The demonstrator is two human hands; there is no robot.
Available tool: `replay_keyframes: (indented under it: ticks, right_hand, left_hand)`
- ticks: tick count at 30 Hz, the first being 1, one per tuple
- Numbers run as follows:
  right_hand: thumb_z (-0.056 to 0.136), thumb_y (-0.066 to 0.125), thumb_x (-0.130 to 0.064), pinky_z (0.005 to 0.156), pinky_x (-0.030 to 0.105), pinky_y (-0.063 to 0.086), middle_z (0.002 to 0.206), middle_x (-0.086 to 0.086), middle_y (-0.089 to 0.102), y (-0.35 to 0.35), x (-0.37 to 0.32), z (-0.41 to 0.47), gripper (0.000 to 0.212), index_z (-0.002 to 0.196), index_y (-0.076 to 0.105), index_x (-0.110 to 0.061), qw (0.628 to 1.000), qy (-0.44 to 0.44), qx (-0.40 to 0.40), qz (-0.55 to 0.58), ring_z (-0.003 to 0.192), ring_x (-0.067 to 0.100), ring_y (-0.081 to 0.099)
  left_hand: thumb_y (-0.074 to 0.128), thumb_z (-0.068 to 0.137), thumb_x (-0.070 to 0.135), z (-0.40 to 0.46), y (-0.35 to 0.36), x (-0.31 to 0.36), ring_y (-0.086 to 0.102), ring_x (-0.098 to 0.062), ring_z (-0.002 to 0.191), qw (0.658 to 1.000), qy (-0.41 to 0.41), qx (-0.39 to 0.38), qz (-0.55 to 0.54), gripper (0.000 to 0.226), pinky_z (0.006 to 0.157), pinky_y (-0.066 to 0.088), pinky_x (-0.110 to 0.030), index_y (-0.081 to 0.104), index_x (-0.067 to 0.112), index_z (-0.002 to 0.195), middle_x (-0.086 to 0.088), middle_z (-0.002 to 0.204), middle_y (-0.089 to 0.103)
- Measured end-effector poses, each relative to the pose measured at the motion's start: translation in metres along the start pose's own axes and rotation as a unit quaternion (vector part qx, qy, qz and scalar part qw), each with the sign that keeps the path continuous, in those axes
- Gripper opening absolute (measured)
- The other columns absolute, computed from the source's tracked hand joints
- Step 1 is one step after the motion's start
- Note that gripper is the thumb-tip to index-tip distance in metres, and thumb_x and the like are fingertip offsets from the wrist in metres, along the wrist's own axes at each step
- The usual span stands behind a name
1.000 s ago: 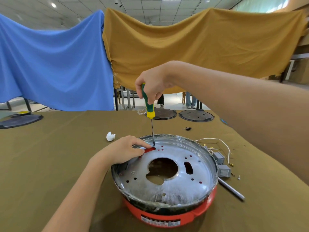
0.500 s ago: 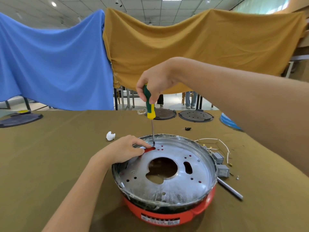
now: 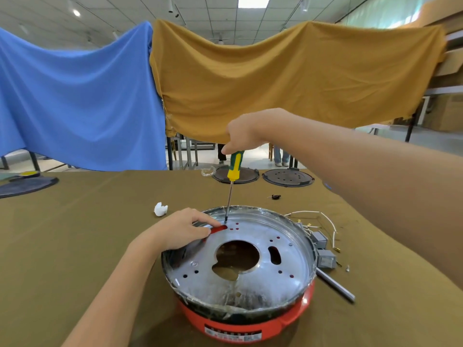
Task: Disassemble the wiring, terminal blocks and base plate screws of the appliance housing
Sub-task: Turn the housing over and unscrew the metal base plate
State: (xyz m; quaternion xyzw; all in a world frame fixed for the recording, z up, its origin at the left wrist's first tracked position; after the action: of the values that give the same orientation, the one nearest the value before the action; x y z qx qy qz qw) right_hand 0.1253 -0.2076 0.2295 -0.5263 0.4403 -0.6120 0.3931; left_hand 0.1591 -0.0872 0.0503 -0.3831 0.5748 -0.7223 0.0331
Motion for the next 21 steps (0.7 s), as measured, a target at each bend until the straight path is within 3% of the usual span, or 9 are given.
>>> replay_keyframes:
  ticks: [4,7,9,10,12,13,15,17,21]
  right_hand:
    - [0.096,0.064,-0.016,0.067,0.030,0.045,0.095,0.007,0.054,-0.004,-0.014,-0.003,0.013,0.104,0.054,-0.016,0.976,-0.099,-0.006,0.195,0.077,0.021,0.050]
    - [0.088,0.065,0.002,0.065,0.028,0.048,0.092,0.004,0.052,-0.008,-0.030,-0.003,0.022,0.097,0.060,-0.017,0.960,-0.121,-0.009,0.252,0.078,0.019,0.050]
    - [0.090,0.068,-0.010,0.068,0.026,0.056,0.100,0.003,0.056,-0.009,-0.037,-0.003,0.016,0.100,0.060,-0.018,0.958,-0.101,-0.024,0.265,0.085,0.018,0.058]
    - [0.093,0.068,-0.026,0.073,0.029,0.059,0.103,0.004,0.059,-0.010,-0.038,-0.004,0.015,0.102,0.059,-0.019,0.964,-0.085,-0.030,0.250,0.089,0.018,0.062]
    - [0.097,0.051,-0.059,0.072,0.034,0.059,0.094,0.008,0.064,-0.009,-0.033,-0.003,0.041,0.092,0.054,-0.018,0.986,-0.036,-0.027,0.162,0.081,0.020,0.066]
    - [0.098,0.041,-0.064,0.065,0.032,0.055,0.083,0.007,0.060,-0.011,-0.029,-0.001,0.051,0.080,0.050,-0.017,0.996,-0.012,-0.005,0.093,0.071,0.019,0.062]
    - [0.102,0.034,-0.060,0.053,0.030,0.036,0.072,0.001,0.051,-0.019,-0.029,0.000,0.054,0.070,0.044,-0.017,0.998,0.004,0.056,-0.038,0.060,0.015,0.048]
    - [0.104,0.040,-0.051,0.053,0.029,0.032,0.077,0.000,0.053,-0.017,-0.032,0.002,0.048,0.076,0.051,-0.014,0.997,-0.018,0.050,-0.055,0.062,0.015,0.047]
    - [0.099,0.058,-0.027,0.064,0.024,0.045,0.097,0.003,0.057,-0.013,-0.035,0.001,0.014,0.101,0.060,-0.013,0.991,-0.079,-0.031,0.107,0.081,0.019,0.053]
  left_hand:
    - [0.056,0.099,0.025,0.000,0.000,0.000,0.048,-0.001,0.115,1.000,0.003,0.005,-0.010,0.031,0.092,0.035,-0.022,0.066,0.049,0.114,0.030,0.115,0.052]
    - [0.055,0.099,0.026,-0.001,0.000,-0.001,0.047,0.000,0.113,1.000,-0.002,0.004,-0.009,0.031,0.092,0.034,-0.023,0.065,0.049,0.117,0.030,0.114,0.051]
    - [0.055,0.099,0.025,-0.002,0.000,-0.001,0.047,-0.001,0.115,1.000,0.000,0.001,-0.007,0.032,0.094,0.034,-0.023,0.065,0.049,0.118,0.029,0.116,0.052]
    - [0.055,0.099,0.025,-0.002,0.000,-0.001,0.047,-0.002,0.116,1.000,0.001,0.003,-0.007,0.032,0.094,0.034,-0.023,0.065,0.049,0.118,0.027,0.117,0.052]
    - [0.056,0.098,0.025,-0.002,-0.001,-0.002,0.047,-0.002,0.117,1.000,0.001,0.008,-0.011,0.033,0.095,0.035,-0.024,0.065,0.052,0.115,0.023,0.119,0.053]
    - [0.056,0.098,0.025,-0.002,-0.001,-0.002,0.047,-0.003,0.118,1.000,0.001,0.008,-0.013,0.033,0.097,0.036,-0.025,0.065,0.054,0.113,0.021,0.122,0.054]
    - [0.056,0.097,0.025,-0.002,-0.001,-0.001,0.048,-0.005,0.119,1.000,0.002,0.007,-0.010,0.035,0.102,0.039,-0.030,0.064,0.057,0.109,0.019,0.125,0.055]
    - [0.056,0.097,0.025,-0.002,0.000,0.000,0.048,-0.005,0.119,1.000,0.004,0.003,-0.006,0.036,0.103,0.039,-0.031,0.063,0.060,0.107,0.019,0.126,0.055]
    - [0.055,0.097,0.026,-0.001,0.000,-0.002,0.045,-0.002,0.119,1.000,0.003,0.001,-0.006,0.034,0.097,0.033,-0.026,0.063,0.056,0.111,0.024,0.123,0.053]
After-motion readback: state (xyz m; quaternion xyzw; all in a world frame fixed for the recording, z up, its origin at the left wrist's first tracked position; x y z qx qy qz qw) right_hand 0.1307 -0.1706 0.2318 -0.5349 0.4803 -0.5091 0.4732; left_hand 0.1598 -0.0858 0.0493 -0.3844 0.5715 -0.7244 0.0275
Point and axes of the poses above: each hand's wrist, its own z-axis towards the middle knuckle, its own y-axis out of the palm, x = y × z, the point moved 8 cm from there along z, towards the middle knuckle
